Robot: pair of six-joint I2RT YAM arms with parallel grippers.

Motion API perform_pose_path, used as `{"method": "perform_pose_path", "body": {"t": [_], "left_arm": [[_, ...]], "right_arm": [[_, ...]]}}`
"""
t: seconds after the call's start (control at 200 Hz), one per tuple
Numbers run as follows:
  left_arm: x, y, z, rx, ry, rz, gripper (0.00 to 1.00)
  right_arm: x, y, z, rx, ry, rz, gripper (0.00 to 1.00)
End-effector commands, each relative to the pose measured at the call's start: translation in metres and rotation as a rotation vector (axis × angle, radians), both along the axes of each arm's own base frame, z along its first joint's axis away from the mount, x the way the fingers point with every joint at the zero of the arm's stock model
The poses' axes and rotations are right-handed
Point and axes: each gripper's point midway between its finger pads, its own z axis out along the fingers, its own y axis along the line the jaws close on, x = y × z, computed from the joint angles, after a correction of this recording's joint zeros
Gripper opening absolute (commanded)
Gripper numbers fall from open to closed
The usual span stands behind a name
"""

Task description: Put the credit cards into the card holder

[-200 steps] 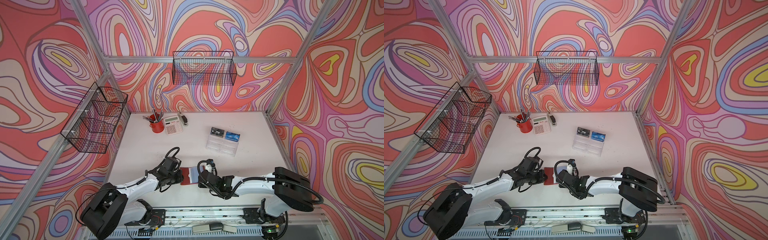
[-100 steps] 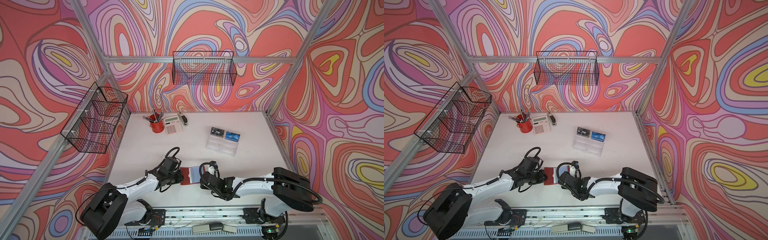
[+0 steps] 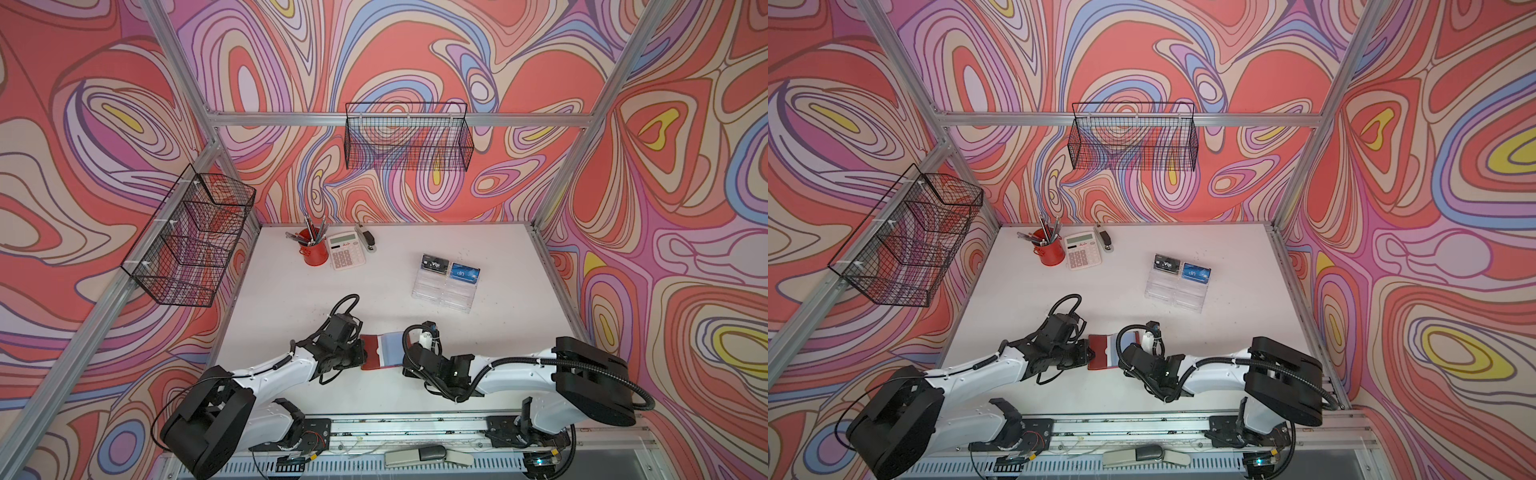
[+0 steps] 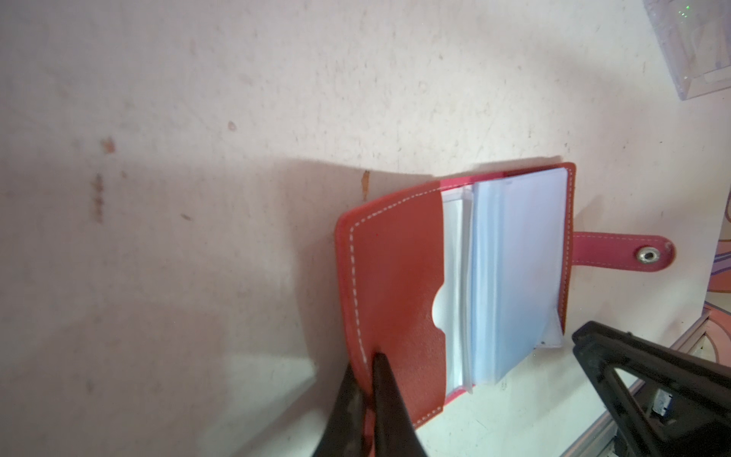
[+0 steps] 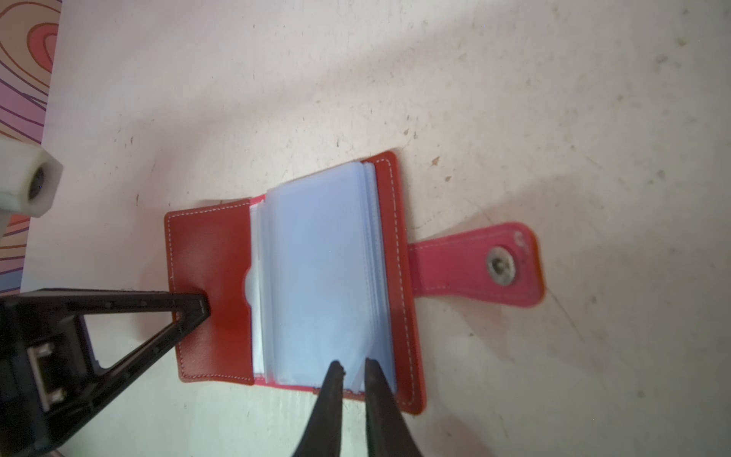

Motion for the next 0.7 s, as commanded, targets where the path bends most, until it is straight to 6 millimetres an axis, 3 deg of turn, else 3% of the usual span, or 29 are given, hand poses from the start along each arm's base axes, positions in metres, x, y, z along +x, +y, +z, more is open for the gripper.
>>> {"method": "perform_pose_path", "body": {"t": [0.0, 0.14, 0.696], "left_arm": [[-0.0026, 0.0068, -0.0048, 0.041, 0.016, 0.006, 0.09], [-0.0030, 0.0069, -0.0050, 0.041, 0.019, 0.006, 0.09], [-0.0030, 0.0073, -0.0033, 0.040, 0.013, 0.006, 0.08]], "right_arm": [[-0.0020, -0.0063, -0.0085, -0.021, 0.007, -0.022, 0.13], [-0.0018, 0.0008, -0.0088, -0.015, 0.010, -0.004, 0.06], [-0.0028, 0.0003, -0.0092, 0.001, 0.014, -0.008, 0.10]]}}
